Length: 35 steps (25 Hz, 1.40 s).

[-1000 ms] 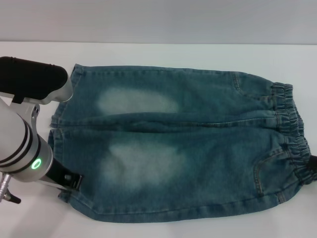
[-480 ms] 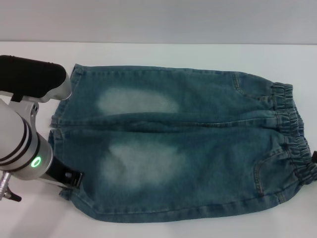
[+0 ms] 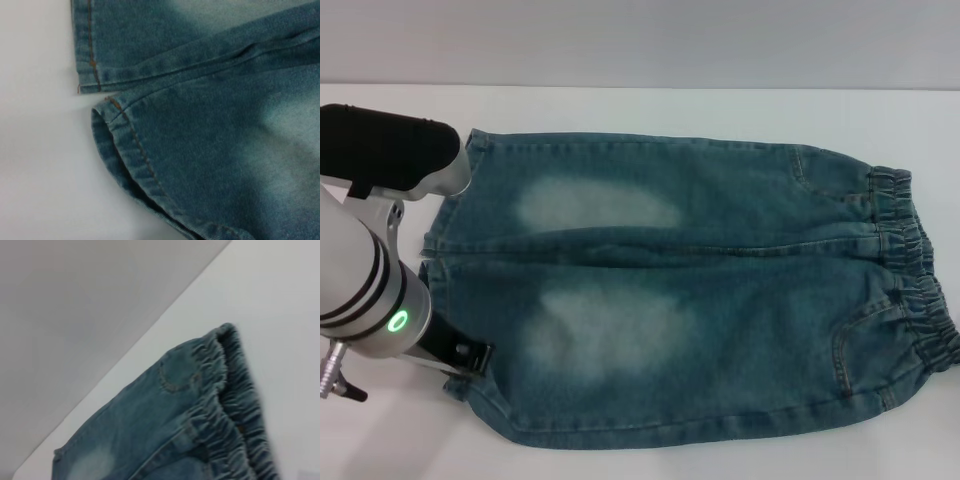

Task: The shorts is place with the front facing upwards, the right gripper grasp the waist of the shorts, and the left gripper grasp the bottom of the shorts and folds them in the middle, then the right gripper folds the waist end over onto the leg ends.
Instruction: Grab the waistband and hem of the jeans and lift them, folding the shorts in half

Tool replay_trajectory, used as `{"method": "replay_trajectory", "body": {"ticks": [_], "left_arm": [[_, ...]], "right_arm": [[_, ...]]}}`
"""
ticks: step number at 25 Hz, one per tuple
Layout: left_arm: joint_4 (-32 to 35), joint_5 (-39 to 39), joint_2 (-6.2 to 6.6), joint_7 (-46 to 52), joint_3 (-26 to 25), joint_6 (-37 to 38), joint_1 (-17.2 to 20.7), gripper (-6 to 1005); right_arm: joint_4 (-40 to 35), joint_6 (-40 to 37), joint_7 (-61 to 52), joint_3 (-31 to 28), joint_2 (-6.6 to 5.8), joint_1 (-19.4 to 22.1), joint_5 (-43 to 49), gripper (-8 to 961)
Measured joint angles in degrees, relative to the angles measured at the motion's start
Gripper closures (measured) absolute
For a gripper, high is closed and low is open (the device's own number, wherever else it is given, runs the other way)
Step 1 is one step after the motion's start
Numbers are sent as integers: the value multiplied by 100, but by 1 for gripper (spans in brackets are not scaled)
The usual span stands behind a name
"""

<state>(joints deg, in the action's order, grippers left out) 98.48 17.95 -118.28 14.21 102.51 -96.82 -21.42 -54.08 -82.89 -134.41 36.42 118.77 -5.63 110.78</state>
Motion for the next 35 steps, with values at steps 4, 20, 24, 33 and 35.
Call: {"method": "replay_trajectory", "body": {"ticks": [4, 20, 24, 33, 35], "left_arm": [[-7, -24, -2, 3, 1, -17, -48, 974], [3, -100, -3, 160, 1, -38, -115, 974], [-2, -102, 6, 273, -5, -53, -247, 974], [-39, -117, 9, 464, 16, -92, -454, 974], [-25, -117, 8, 497, 43, -97, -447, 974]], "right_arm": [[101, 28, 3, -33, -4, 73, 9, 835], [393, 29, 196, 19, 19, 76, -6, 474], [462, 99, 220, 22, 16, -36, 46, 464], [656, 287, 282, -22, -8, -100, 76, 472], [652, 285, 283, -36, -8, -77, 76, 473]]}}
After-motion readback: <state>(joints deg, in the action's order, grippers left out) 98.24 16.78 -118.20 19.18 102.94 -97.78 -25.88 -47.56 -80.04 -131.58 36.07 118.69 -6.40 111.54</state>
